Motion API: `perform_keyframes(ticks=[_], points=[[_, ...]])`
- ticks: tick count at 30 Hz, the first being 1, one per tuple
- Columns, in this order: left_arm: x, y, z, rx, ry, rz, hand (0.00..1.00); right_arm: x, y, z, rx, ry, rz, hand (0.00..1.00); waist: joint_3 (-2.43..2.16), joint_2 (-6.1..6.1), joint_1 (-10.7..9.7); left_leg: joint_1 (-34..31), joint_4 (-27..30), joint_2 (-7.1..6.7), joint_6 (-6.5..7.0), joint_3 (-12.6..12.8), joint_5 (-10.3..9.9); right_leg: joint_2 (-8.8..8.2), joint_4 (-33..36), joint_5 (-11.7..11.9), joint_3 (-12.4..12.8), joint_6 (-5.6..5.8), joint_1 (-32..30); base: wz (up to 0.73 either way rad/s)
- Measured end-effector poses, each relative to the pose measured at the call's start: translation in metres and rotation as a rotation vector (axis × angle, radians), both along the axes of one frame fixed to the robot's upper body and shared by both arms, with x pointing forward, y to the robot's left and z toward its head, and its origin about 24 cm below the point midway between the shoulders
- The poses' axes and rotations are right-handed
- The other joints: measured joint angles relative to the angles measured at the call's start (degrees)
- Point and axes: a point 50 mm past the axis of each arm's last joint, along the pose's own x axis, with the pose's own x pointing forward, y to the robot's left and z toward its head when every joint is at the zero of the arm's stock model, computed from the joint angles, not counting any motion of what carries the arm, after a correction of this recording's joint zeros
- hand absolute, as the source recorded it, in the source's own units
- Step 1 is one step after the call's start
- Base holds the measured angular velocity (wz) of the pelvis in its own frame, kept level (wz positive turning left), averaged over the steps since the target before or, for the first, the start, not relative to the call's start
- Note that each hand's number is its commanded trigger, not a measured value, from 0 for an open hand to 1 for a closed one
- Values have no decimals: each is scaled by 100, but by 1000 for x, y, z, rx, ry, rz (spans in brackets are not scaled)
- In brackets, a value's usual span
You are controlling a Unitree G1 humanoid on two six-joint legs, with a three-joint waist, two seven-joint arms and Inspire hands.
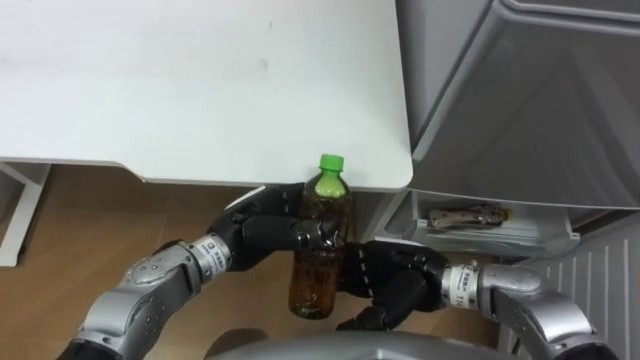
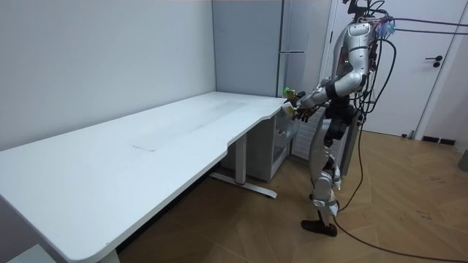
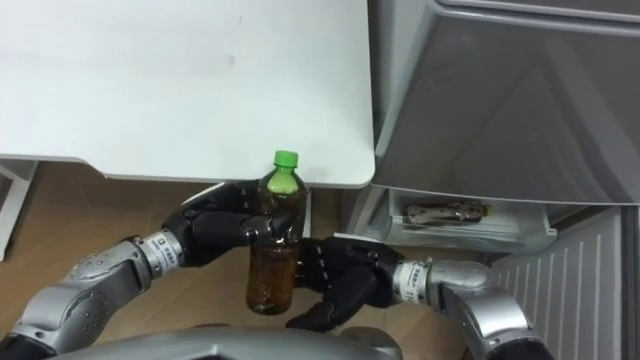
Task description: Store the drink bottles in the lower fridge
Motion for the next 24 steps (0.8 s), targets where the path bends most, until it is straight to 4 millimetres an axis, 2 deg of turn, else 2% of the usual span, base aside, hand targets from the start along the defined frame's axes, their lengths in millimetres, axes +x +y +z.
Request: perform_keyframes(ticks=[7, 10, 20, 23, 24], points=[[2, -6, 4, -25, -29, -2, 100, -7, 6, 0, 81, 43, -26, 0, 25, 60, 10, -24, -39, 5, 1, 35, -1, 11, -13, 0, 37, 0, -23, -1], [3, -6, 5, -22, -34, -4, 100, -8, 8, 0, 99, 51, -29, 0, -10, 71, 4, -89, -31, 13, 0, 67, 0, 13, -2, 2, 48, -1, -97, -2], [7, -11, 15, -5, -98, -30, 100, -9, 13, 0, 173, 78, -72, 0, -7, 78, -18, -86, -3, 29, 6, 136, -4, 6, 26, 5, 21, -1, -99, 0], [9, -14, 18, 10, -129, -43, 100, -9, 14, 1, 193, 85, -92, 0, 17, 146, -9, -88, -3, 32, 28, 134, -21, 4, 60, 5, -4, -1, -103, 0], [9, -15, 18, 19, -137, -50, 100, -9, 14, 1, 193, 86, -94, 0, 13, 177, -6, -87, -7, 31, 29, 136, -22, 0, 75, 5, -11, -1, -108, 0]])
